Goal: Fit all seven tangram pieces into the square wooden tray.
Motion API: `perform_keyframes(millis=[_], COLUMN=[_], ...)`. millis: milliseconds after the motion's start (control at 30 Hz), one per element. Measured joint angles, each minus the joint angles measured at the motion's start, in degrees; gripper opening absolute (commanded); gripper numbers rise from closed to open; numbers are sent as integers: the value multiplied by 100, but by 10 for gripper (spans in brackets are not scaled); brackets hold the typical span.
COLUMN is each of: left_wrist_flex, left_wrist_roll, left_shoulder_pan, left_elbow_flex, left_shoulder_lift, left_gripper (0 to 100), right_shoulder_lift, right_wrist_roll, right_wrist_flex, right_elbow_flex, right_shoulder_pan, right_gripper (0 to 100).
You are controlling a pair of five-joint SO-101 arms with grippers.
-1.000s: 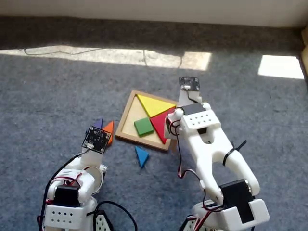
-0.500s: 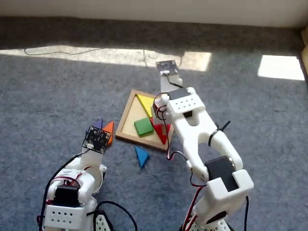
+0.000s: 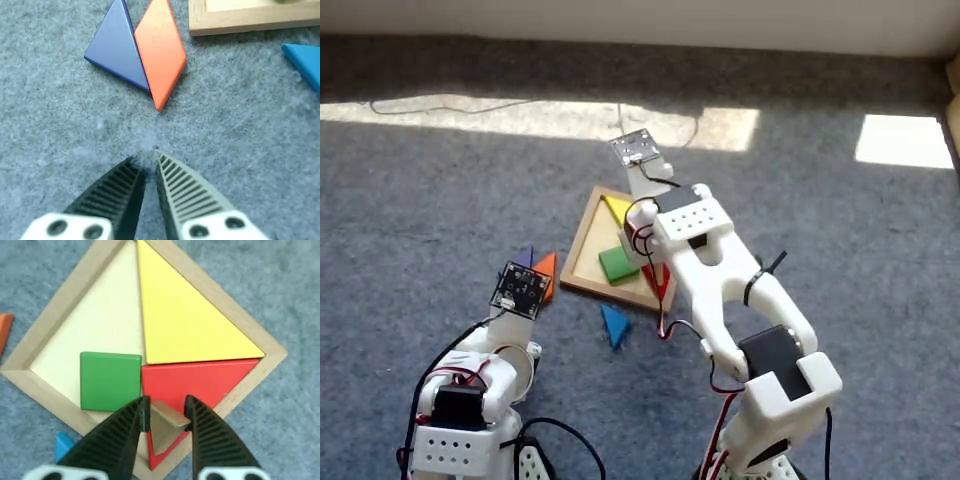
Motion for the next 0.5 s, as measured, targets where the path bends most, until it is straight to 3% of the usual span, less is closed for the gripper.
perform_keyframes(millis=[500], left_wrist_flex=[0], left_wrist_roll=[0], left_shoulder_pan=[0], left_elbow_flex=[0], left_shoulder_lift=[0], left_gripper=[7], right_shoulder_lift=[0], right_wrist_roll=[0], right_wrist_flex=[800], right_elbow_flex=[-9], right_shoulder_pan=[-659], right_gripper=[125])
